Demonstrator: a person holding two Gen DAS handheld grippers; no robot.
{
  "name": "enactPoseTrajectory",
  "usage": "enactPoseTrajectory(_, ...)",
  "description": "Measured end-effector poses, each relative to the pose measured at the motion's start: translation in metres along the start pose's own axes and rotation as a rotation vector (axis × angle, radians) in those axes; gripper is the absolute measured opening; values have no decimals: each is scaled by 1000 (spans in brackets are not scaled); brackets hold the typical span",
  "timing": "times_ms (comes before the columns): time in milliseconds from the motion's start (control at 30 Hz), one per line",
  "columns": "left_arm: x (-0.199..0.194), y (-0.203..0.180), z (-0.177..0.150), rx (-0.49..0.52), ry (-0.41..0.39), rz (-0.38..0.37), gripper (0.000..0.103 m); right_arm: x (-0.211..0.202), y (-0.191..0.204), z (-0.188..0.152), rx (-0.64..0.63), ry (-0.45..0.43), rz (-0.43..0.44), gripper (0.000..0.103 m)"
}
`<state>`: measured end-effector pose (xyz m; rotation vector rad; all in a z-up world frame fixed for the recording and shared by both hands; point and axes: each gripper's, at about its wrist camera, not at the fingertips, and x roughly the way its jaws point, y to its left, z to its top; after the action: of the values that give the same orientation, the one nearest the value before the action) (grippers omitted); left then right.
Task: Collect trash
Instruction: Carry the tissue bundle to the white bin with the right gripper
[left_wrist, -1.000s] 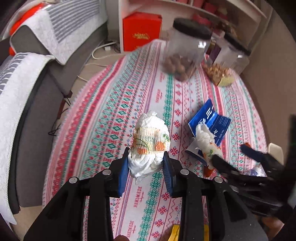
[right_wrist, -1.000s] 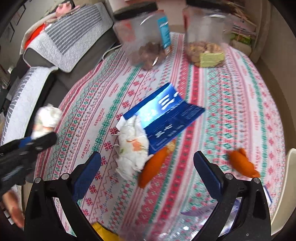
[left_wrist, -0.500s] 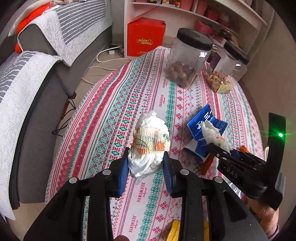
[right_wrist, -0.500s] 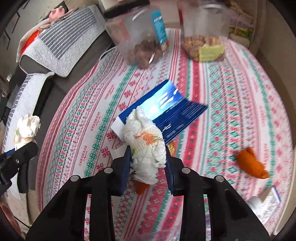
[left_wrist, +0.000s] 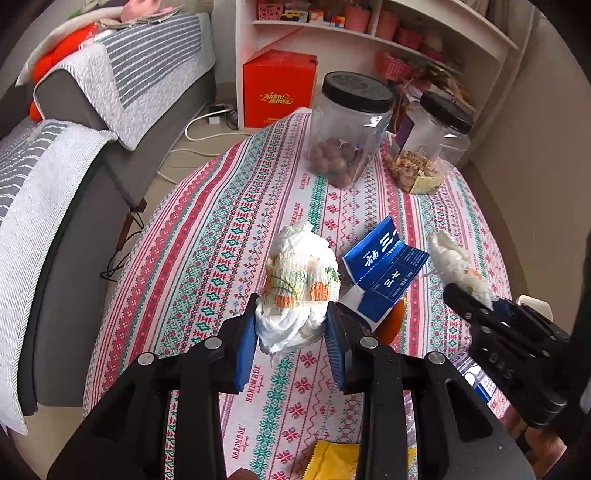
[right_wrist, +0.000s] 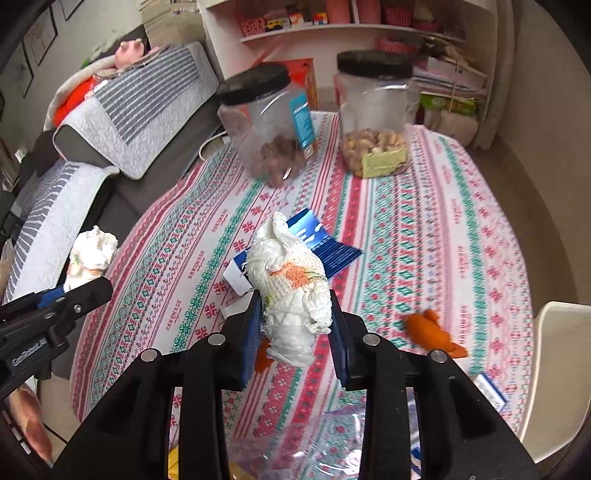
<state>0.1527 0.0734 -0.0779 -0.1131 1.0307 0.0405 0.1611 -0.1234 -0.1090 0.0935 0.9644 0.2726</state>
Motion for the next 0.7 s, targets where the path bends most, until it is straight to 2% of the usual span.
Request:
enactPoseTrajectory(267,-6,-20,-4,17,-18,-7,33,-33,-26,-4,16,-55,-28,31)
enactPoseTrajectory(700,-12,-73,-11,93,-41,-36,33,-79,-79,-14,71,-125,-97,31)
